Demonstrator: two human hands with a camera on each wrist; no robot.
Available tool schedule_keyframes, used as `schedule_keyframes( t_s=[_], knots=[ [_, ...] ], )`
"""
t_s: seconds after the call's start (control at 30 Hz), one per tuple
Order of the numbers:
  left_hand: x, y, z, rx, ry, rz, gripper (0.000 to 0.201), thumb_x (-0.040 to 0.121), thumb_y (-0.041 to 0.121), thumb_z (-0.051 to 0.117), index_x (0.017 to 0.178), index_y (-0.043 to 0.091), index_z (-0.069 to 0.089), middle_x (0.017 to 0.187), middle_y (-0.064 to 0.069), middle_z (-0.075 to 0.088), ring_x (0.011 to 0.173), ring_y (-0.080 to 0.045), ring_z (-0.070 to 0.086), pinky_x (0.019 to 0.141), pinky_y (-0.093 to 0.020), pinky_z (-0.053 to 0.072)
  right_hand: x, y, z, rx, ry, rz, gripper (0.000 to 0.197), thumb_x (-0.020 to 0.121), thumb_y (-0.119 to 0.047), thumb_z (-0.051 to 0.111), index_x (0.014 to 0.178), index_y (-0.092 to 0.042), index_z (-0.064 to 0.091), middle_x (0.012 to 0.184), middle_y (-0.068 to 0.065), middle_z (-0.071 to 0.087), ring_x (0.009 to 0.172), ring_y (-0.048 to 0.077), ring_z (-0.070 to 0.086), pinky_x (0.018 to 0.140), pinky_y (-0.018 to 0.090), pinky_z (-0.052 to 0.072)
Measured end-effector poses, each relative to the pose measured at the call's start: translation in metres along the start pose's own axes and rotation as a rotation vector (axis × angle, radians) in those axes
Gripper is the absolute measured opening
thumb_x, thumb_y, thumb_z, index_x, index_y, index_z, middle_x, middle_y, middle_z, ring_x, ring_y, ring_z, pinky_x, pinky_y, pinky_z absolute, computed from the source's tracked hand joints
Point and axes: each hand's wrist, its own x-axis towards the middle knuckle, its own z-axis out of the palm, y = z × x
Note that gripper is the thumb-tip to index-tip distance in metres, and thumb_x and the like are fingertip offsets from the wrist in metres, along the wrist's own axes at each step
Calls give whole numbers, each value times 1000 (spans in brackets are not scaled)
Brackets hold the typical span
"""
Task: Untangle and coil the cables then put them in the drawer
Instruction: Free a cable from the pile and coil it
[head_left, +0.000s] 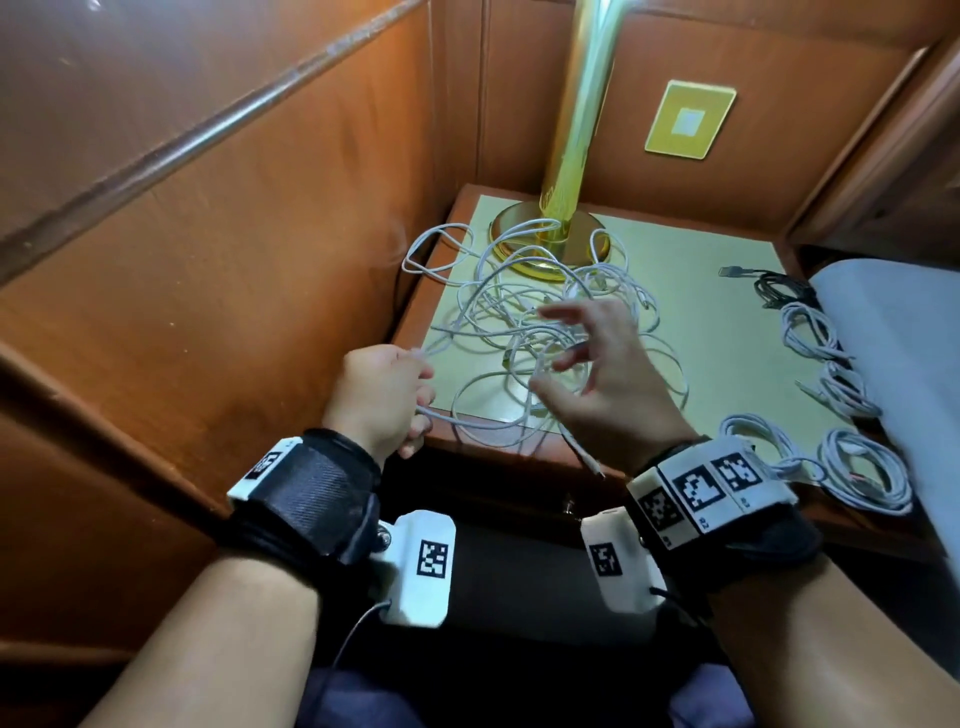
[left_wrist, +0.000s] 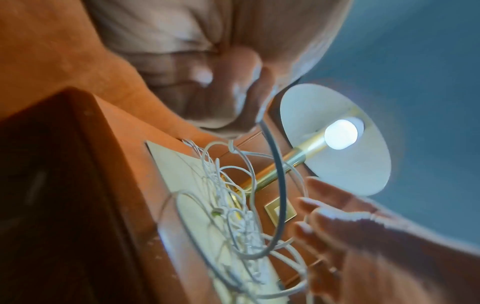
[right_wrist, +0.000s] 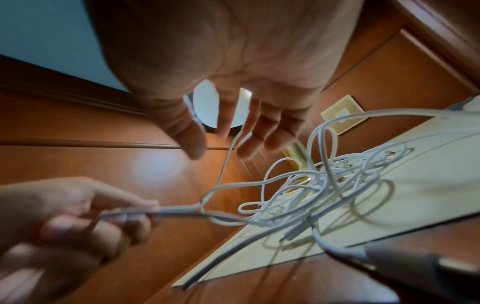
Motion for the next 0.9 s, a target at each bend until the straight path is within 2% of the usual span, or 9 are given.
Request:
schedule_keyframes(
  t_s=[0.13,0.17,0.27,0.47,0.57,0.7,0.77,0.83,0.9],
  knots=[
    [-9,12,2,-319,-38,51,19,100,12,43,85,6,50,51,-3,39,28,-11,27,36,-12,21,-13,-6,9,-124,-329,-93,18,81,-21,74,100,-23,72,93,-9,65,88,2,57,78,16,43],
    [-8,13,2,-358,-13,70,18,99,12,43,85,6,50,51,-3,39,28,-12,28,36,-12,21,-13,-4,11,-177,-292,-101,8,82,-26,76,88,-24,72,86,-9,64,82,2,56,74,19,42],
    [-5,13,1,-408,96,98,16,97,11,44,83,7,50,55,-5,44,31,-14,33,36,-15,24,-5,4,8,-218,-30,-57,29,84,-35,75,66,-23,56,67,-11,54,67,-3,53,60,12,35],
    [-6,12,6,-307,163,40,15,95,0,36,97,11,47,72,-11,51,33,-10,40,34,-17,33,0,18,-1,-405,377,2,28,87,-45,68,75,-20,64,78,-2,62,82,25,50,69,31,26],
    [-1,8,6,-161,192,131,24,89,-1,39,108,14,45,76,-13,51,36,-13,46,36,-22,40,3,21,-6,-232,433,29,31,90,-46,68,76,-18,63,74,-1,59,71,21,51,65,30,32],
    [2,2,9,-24,47,228,28,80,14,38,77,9,66,75,-12,60,49,-16,54,47,-26,43,3,21,-5,-141,443,27,43,95,-52,57,75,-14,60,67,1,58,63,21,53,57,31,38],
    [4,-3,8,153,28,348,35,78,11,39,87,15,72,78,-3,64,63,-17,57,61,-26,47,2,17,-7,-119,469,32,51,97,-56,48,75,-12,61,66,1,59,63,22,55,56,32,38],
    [7,-8,3,492,35,511,30,89,3,48,100,16,72,91,-1,61,79,-14,54,76,-18,40,3,17,-11,-16,507,79,55,98,-58,39,72,-16,63,63,-3,61,62,20,59,57,33,44],
    [8,-11,1,657,-17,573,15,95,11,56,93,17,70,98,-2,54,81,-9,50,72,-9,33,4,15,-17,171,546,141,55,97,-61,35,67,-22,61,52,-8,54,51,20,54,56,35,45]
  ],
)
